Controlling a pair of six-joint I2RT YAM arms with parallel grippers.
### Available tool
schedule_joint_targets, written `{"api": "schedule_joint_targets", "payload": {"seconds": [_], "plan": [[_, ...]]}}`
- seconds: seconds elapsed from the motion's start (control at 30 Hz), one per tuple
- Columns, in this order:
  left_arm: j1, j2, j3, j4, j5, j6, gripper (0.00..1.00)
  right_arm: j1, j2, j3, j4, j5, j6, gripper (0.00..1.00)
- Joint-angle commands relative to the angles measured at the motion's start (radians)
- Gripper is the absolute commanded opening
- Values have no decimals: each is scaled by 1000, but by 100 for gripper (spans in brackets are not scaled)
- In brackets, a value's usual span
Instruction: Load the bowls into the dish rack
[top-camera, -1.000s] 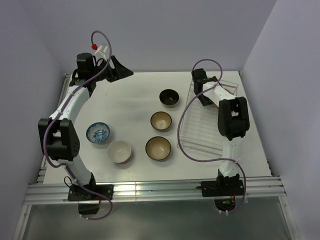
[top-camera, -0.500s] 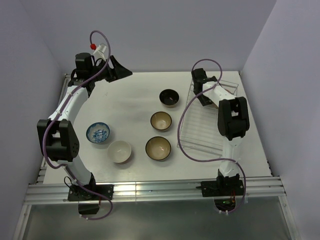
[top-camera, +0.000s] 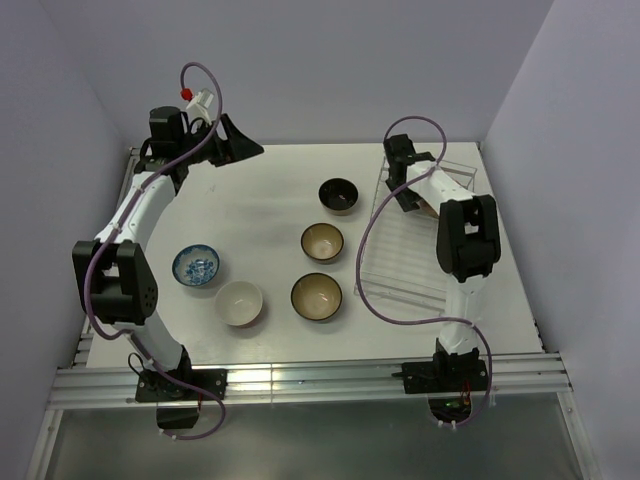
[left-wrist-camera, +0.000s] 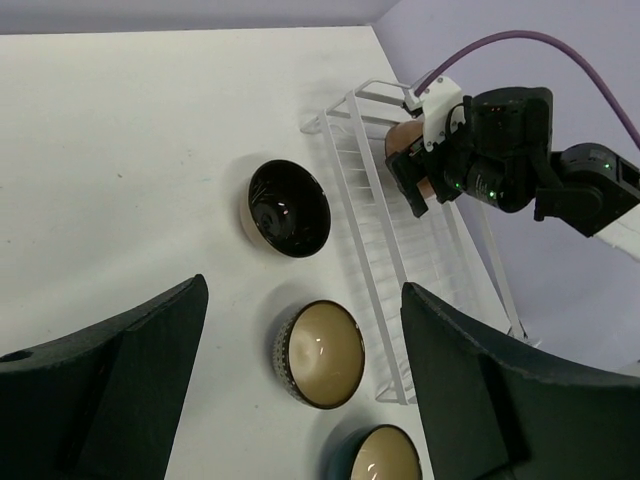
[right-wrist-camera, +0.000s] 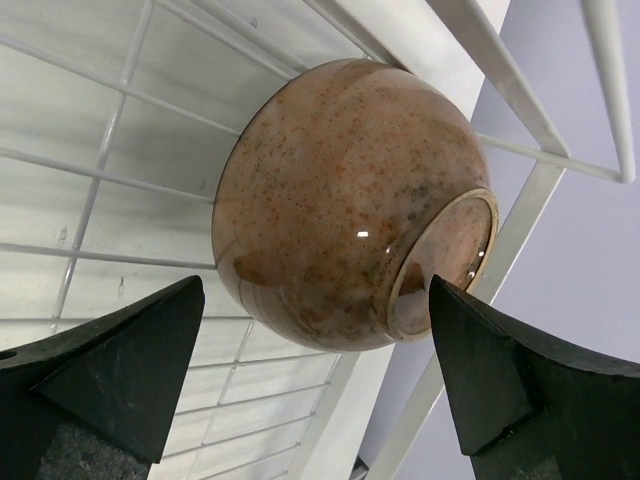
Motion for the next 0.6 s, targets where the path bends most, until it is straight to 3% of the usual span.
{"api": "schedule_joint_targets", "payload": {"seconds": [0.0, 0.4, 0.57], "plan": [[6, -83, -17, -3, 11, 72, 83, 3, -93, 17, -5, -28, 25, 100], [-14, -247, -278, -180, -16, 426, 82, -1, -276, 45, -68, -193, 48, 100], [-147, -295, -359, -277, -122, 588, 80, -66, -408, 74, -182, -527, 73, 100]]}}
